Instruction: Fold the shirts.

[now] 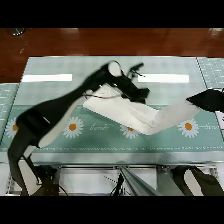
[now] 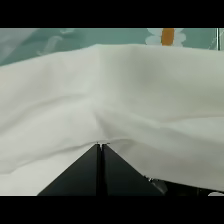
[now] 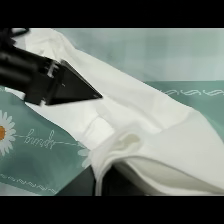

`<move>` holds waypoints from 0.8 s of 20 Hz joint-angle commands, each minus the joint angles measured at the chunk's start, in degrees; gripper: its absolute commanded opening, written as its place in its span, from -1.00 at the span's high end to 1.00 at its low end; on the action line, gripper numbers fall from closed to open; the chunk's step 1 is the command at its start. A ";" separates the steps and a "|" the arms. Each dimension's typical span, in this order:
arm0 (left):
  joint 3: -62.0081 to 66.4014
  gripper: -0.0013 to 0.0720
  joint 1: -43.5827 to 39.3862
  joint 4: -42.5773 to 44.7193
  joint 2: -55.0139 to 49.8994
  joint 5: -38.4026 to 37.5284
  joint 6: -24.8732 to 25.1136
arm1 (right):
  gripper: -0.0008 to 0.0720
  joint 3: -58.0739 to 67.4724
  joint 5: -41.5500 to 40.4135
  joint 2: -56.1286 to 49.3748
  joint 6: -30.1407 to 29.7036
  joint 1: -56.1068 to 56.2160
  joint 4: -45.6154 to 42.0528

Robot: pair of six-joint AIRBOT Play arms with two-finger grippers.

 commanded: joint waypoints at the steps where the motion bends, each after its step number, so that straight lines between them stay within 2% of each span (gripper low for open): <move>1: 0.15 0.89 12.52 5.57 7.08 -7.85 -0.72 | 0.92 0.02 -1.75 -1.73 -2.29 0.17 7.08; 3: -1.18 0.89 18.03 8.66 14.69 -8.79 0.35 | 0.92 0.44 -3.93 -4.13 -2.95 4.07 8.85; 5: -3.28 0.89 21.75 11.02 24.41 -8.09 3.06 | 0.92 2.34 -7.58 -8.44 -2.84 12.83 8.13; 10: -21.07 0.89 24.28 21.57 54.97 -1.62 4.04 | 0.91 16.28 -17.75 -29.31 -0.24 34.49 5.29; 13: -36.48 0.89 24.28 21.53 71.43 0.50 3.69 | 0.91 26.10 -19.43 -43.63 0.68 41.77 5.35; 16: -50.34 0.89 24.28 21.51 83.36 1.14 -1.73 | 0.91 33.22 -21.20 -54.66 1.77 46.23 5.35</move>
